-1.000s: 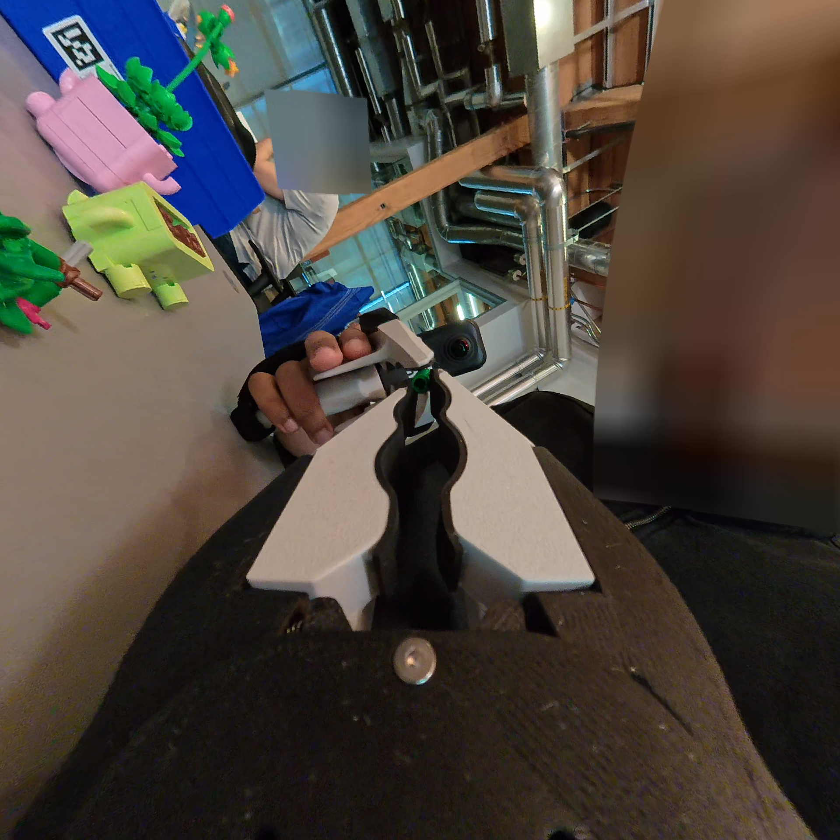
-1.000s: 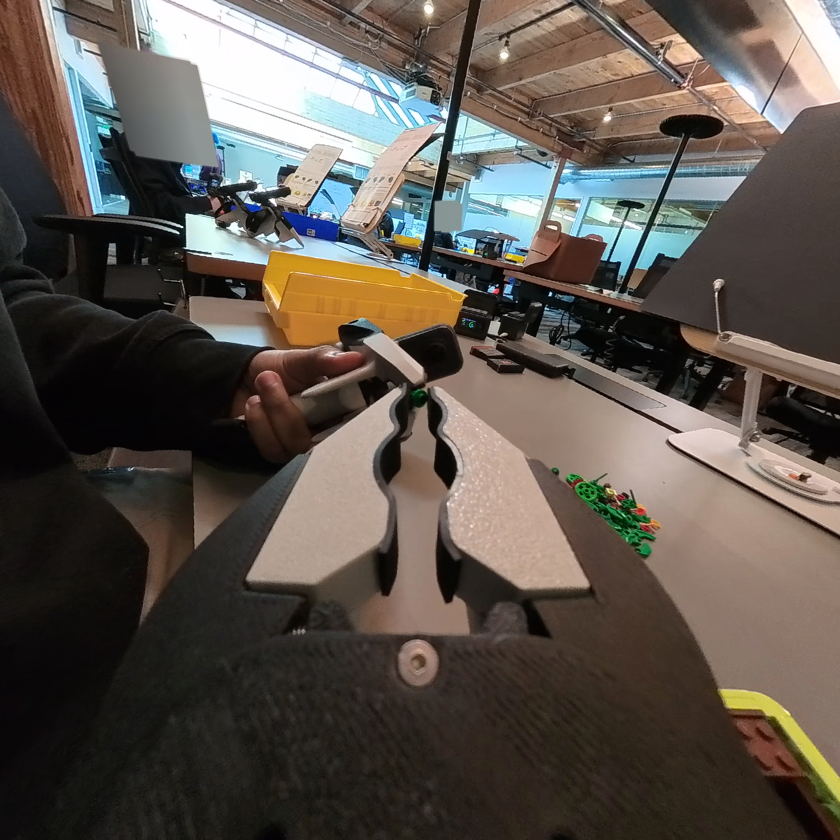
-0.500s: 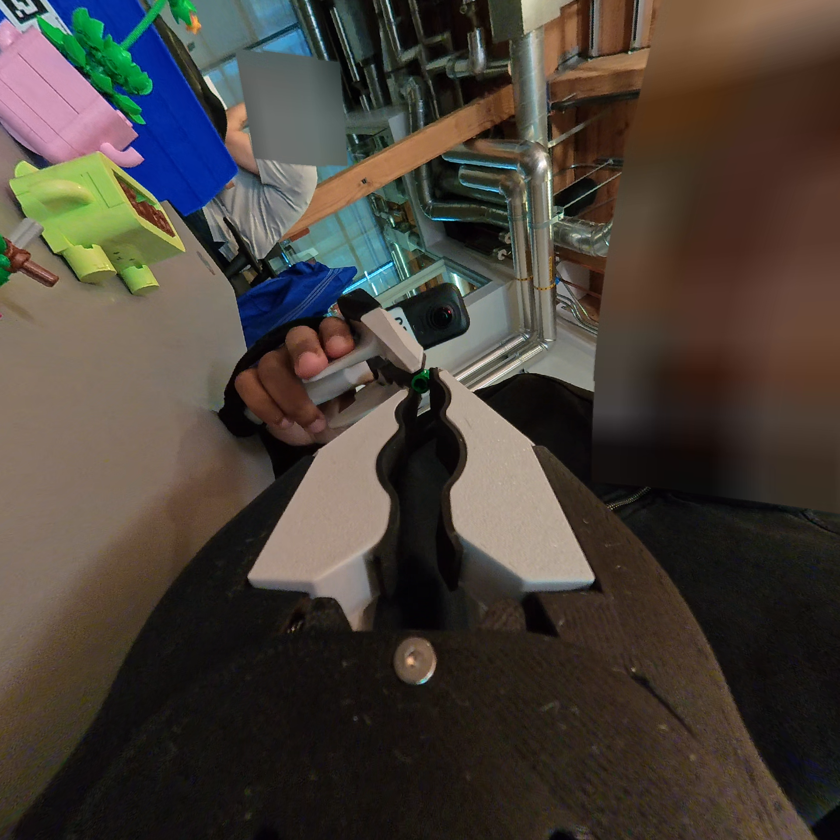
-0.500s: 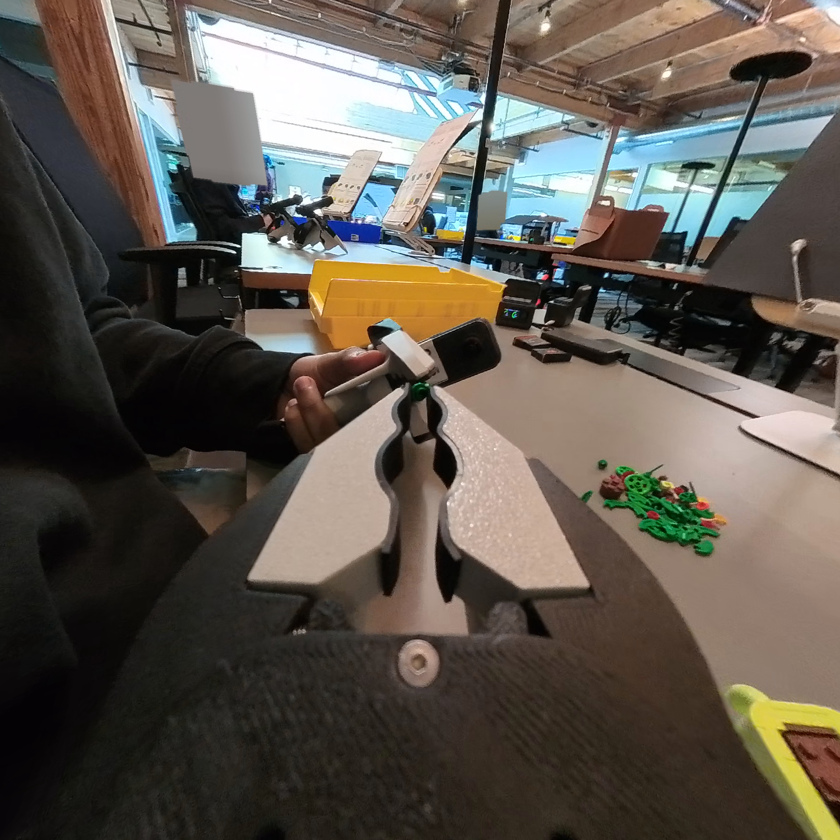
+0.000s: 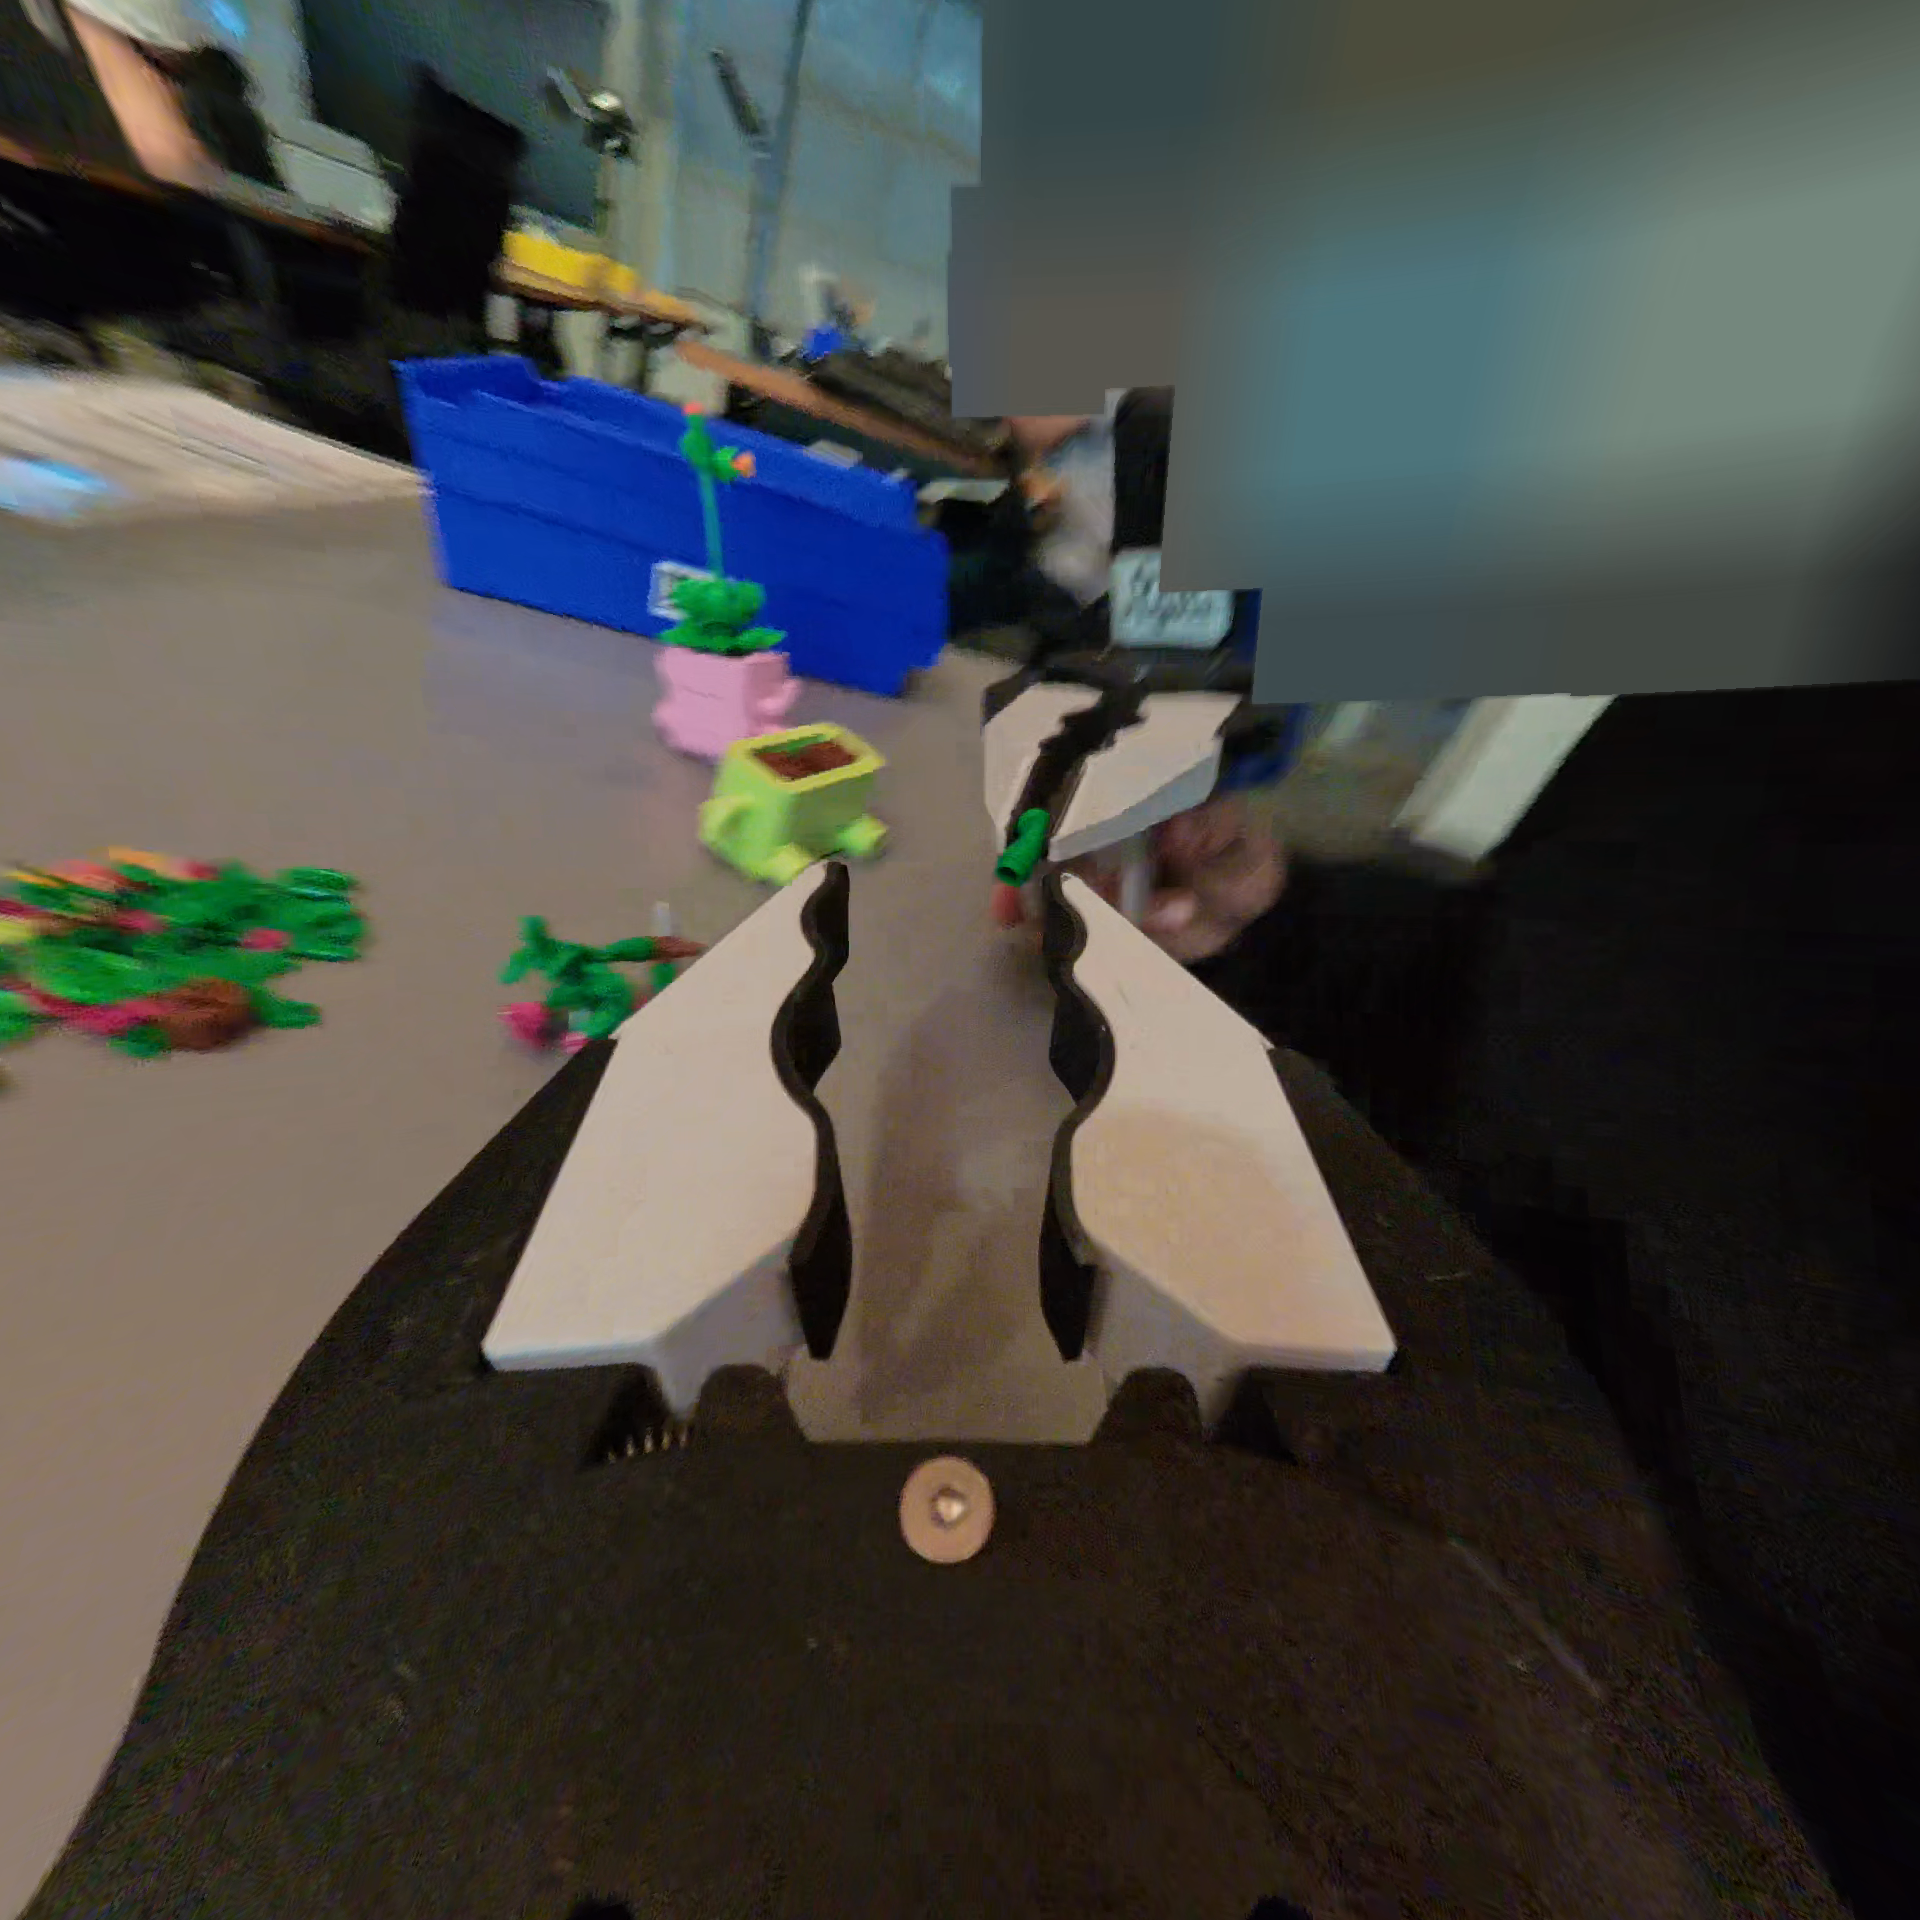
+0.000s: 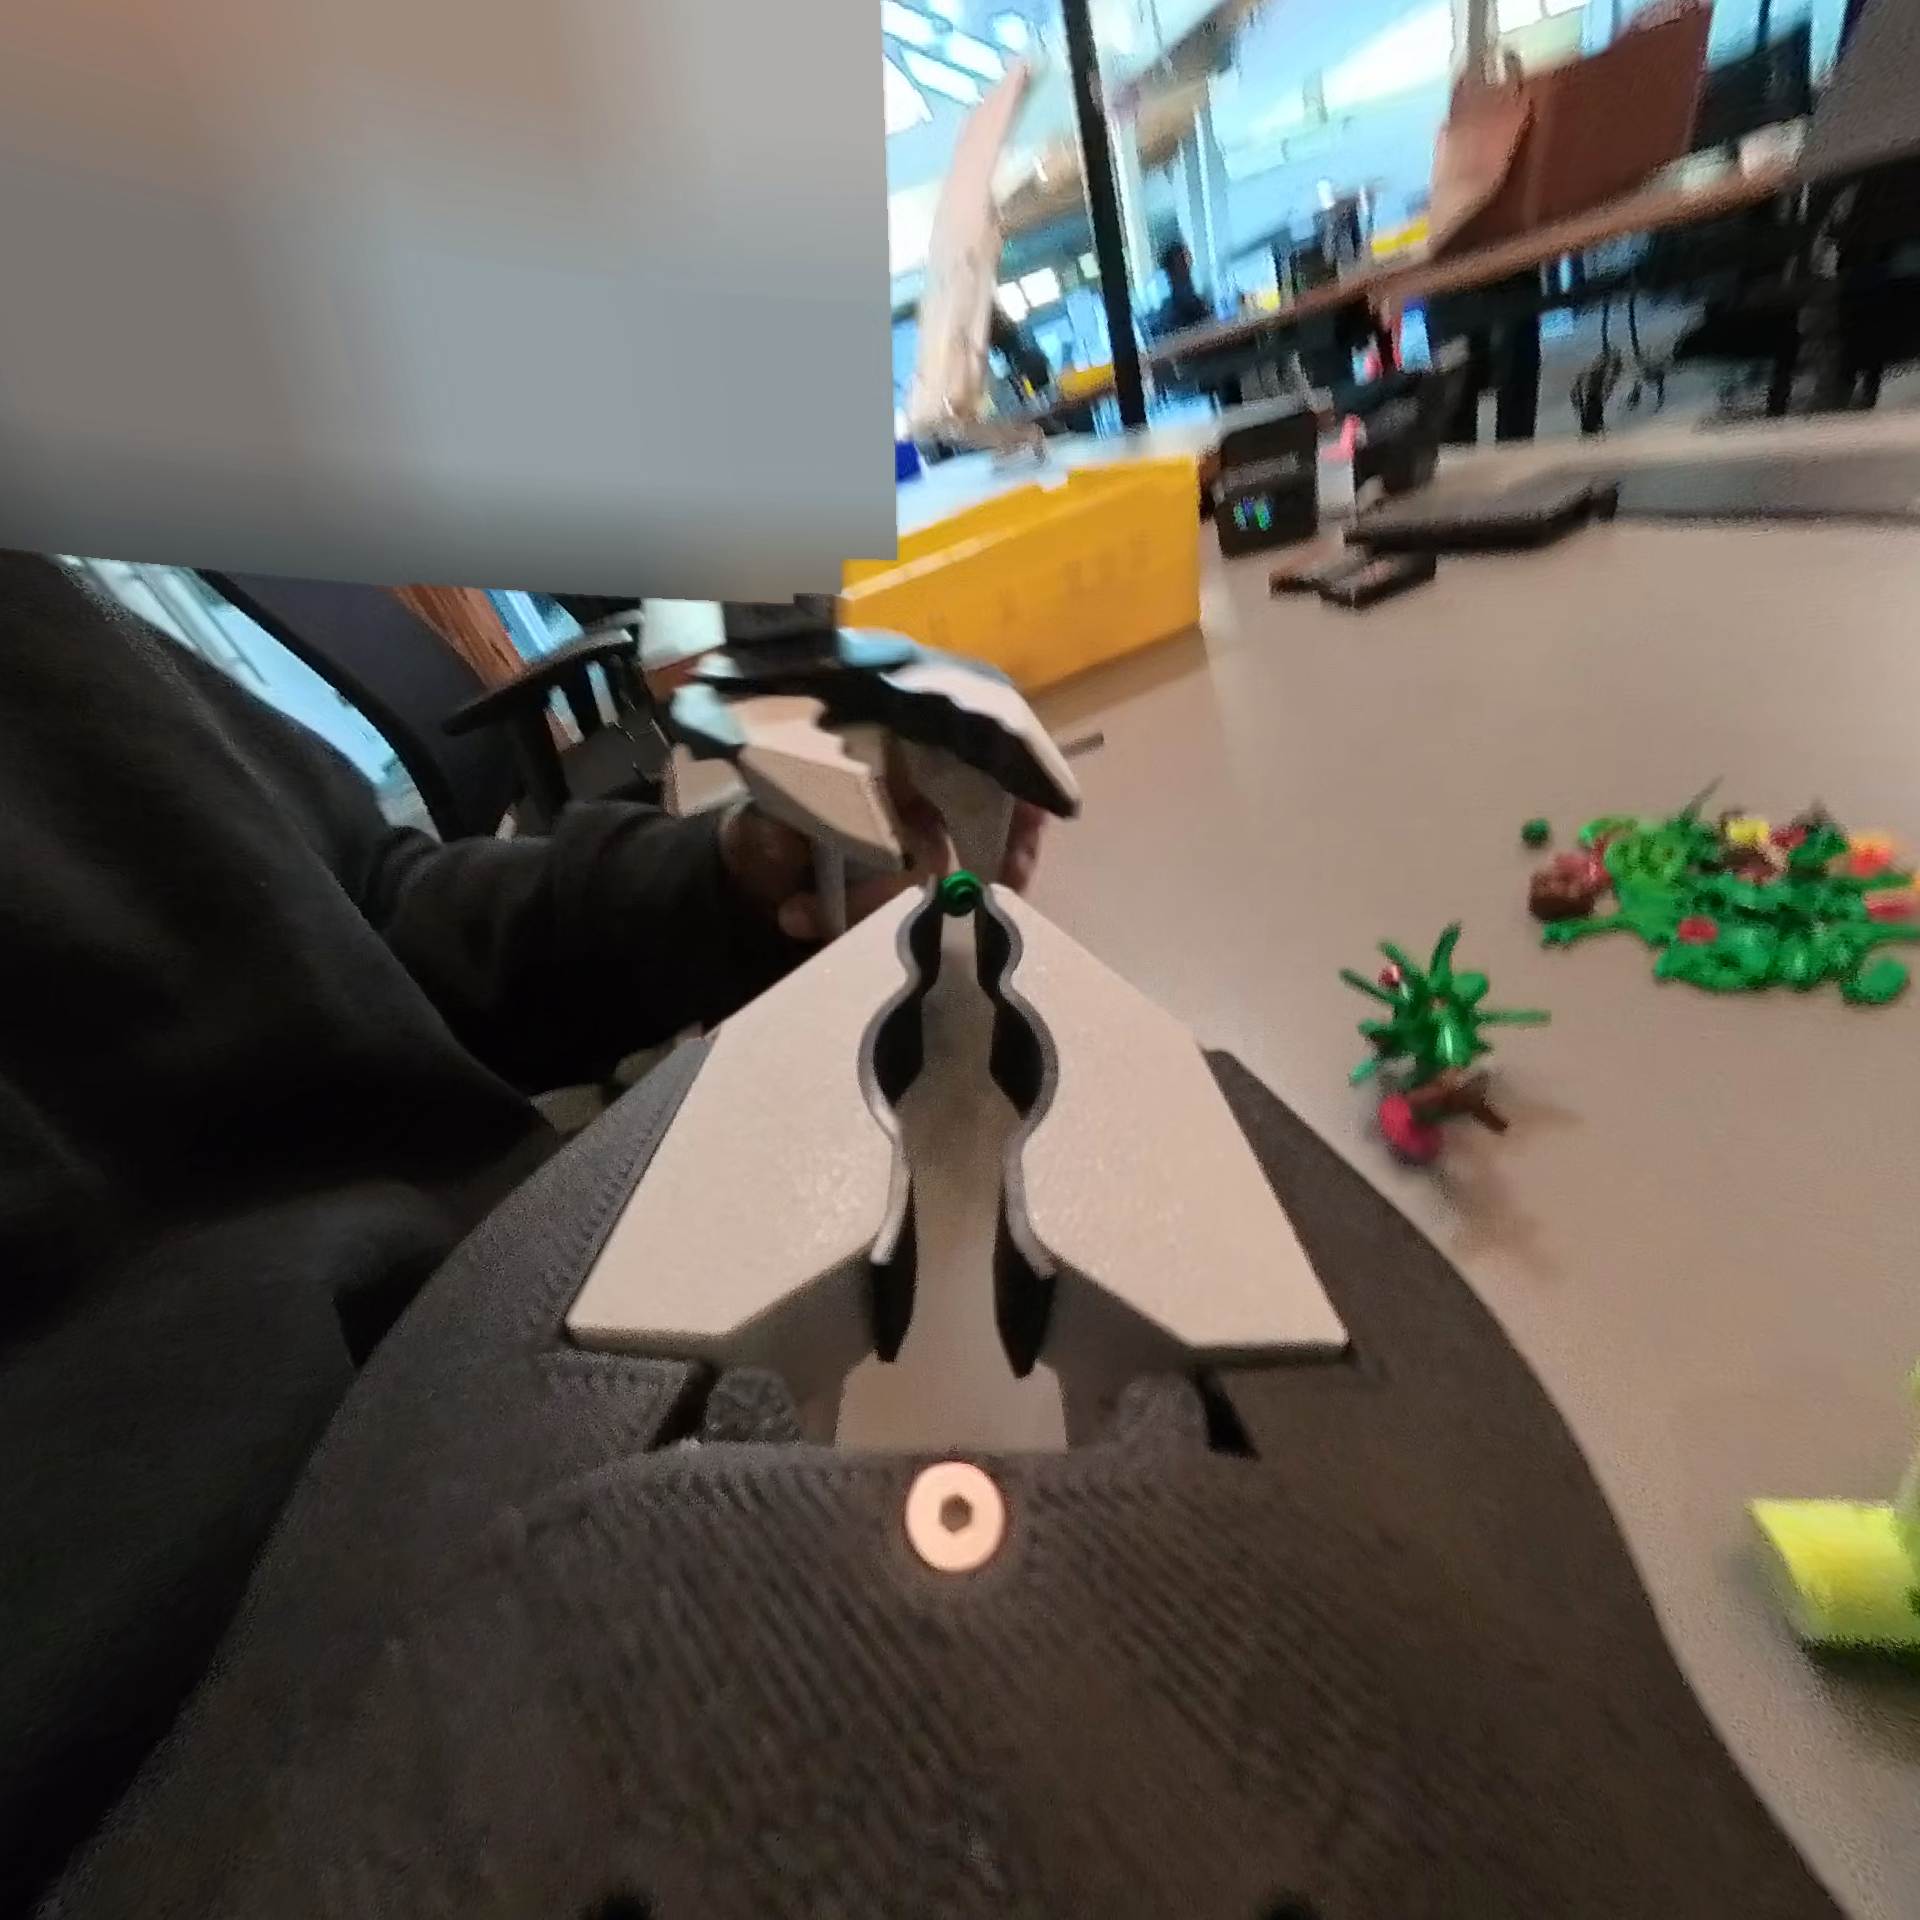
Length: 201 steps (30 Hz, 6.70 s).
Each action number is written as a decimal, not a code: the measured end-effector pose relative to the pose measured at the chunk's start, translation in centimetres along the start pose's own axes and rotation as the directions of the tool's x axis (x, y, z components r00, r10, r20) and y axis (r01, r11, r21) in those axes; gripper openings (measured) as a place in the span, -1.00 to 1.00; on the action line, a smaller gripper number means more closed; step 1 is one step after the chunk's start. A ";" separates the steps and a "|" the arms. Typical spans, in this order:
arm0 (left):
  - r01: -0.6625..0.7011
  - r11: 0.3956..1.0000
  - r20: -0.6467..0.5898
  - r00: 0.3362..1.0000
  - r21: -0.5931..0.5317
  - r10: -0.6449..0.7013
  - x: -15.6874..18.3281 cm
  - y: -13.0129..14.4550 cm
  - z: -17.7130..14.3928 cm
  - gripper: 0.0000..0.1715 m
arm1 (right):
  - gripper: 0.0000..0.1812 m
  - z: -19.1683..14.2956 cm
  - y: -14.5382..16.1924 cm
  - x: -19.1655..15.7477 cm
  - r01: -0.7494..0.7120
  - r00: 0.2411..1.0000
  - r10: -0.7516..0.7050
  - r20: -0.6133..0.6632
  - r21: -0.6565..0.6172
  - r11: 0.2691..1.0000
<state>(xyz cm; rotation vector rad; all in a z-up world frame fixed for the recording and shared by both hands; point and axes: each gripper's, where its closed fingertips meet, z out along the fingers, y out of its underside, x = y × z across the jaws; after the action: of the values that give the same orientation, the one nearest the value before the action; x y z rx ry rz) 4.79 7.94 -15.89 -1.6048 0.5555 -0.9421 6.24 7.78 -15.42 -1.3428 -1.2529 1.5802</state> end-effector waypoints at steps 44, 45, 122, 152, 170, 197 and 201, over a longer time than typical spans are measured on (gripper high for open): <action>-0.550 0.693 0.187 0.704 -0.467 0.685 -0.2 5.7 2.2 -0.95 | -0.95 0.7 4.6 0.1 -0.125 0.985 0.090 -0.145 -0.250 0.960; -0.549 0.694 0.186 0.706 -0.466 0.683 -0.2 5.7 2.2 -0.95 | -0.95 0.7 4.6 0.1 -0.126 0.986 0.092 -0.143 -0.251 0.960; 0.016 0.781 0.418 0.852 -0.624 0.316 -19.5 2.3 1.0 -0.96 | -0.95 5.2 2.3 21.6 0.167 0.898 -0.430 -0.093 -0.832 0.529; -0.030 0.626 0.343 0.816 -0.779 0.465 -21.1 3.0 3.3 -0.85 | -0.80 -3.3 -2.5 15.1 0.107 0.850 -0.437 -0.294 -0.716 0.690; -0.027 0.933 0.433 0.881 -0.358 0.191 -12.1 0.4 -2.1 -0.79 | -0.57 -2.7 -0.4 8.9 0.275 0.782 -0.489 -0.387 -0.490 0.827; 0.071 0.995 0.273 0.961 -0.072 -0.049 -5.2 0.9 0.4 -0.63 | -0.82 0.6 5.3 10.5 0.078 0.841 -0.334 -0.425 -0.516 0.853; 0.047 0.999 0.270 0.962 -0.019 -0.040 -5.1 0.2 0.3 -0.57 | -0.83 0.7 3.7 9.3 0.182 0.840 -0.370 -0.395 -0.438 0.880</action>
<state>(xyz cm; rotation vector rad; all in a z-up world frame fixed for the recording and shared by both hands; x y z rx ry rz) 2.15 12.01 -17.47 -1.7399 0.3451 -0.7336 3.87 15.22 -21.70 -1.5730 -1.4073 0.7516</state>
